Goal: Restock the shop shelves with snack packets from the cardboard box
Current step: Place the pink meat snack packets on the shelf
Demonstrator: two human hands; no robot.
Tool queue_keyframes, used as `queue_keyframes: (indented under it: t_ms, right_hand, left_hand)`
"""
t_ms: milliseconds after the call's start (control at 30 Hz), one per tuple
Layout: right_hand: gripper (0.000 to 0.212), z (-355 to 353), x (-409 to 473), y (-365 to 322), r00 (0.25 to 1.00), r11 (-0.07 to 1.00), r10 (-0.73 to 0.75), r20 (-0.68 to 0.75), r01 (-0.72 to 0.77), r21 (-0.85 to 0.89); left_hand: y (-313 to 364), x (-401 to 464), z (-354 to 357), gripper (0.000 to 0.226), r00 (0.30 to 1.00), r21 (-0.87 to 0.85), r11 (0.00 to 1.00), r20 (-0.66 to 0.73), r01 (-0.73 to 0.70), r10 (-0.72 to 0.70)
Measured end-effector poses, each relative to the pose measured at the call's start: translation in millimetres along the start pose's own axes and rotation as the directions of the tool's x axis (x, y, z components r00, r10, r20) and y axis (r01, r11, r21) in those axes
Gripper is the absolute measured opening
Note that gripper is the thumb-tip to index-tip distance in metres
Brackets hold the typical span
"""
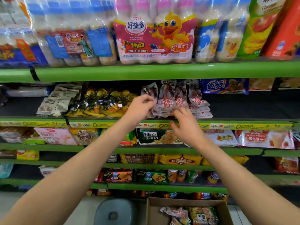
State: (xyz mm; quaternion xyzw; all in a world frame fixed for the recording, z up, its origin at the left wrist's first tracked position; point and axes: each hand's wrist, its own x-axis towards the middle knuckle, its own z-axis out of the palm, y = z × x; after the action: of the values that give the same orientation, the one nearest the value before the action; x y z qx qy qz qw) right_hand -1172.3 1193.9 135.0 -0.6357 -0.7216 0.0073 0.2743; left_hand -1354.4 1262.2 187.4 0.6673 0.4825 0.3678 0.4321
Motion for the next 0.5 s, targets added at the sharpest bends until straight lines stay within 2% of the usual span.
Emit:
queue_keyframes:
  t_ms: [100,300,400,500]
  right_hand:
    - [0.027,-4.1,-23.3,11.2,0.999,0.997,0.017,-0.049,-0.013,0.074]
    - [0.022,3.6,-106.4,64.5,0.973,0.94,0.231,0.017,-0.228,0.254]
    - [0.021,18.9,-171.7,104.8,0.908,0.854,0.405,0.106,-0.417,0.312]
    - [0.017,40.8,-247.6,142.6,0.788,0.73,0.576,0.217,-0.616,0.297]
  left_hand:
    - [-7.7,-37.2,33.2,0.013,0.984,-0.032,0.996,0.156,0.088,-0.082]
    - [-52.9,-78.5,115.9,0.009,0.924,0.085,0.967,0.286,0.24,-0.254]
    - [-94.0,-104.2,165.3,0.013,0.859,0.153,0.935,0.37,0.319,-0.353]
    - [-144.6,-132.0,220.4,0.013,0.763,0.234,0.877,0.432,0.42,-0.481]
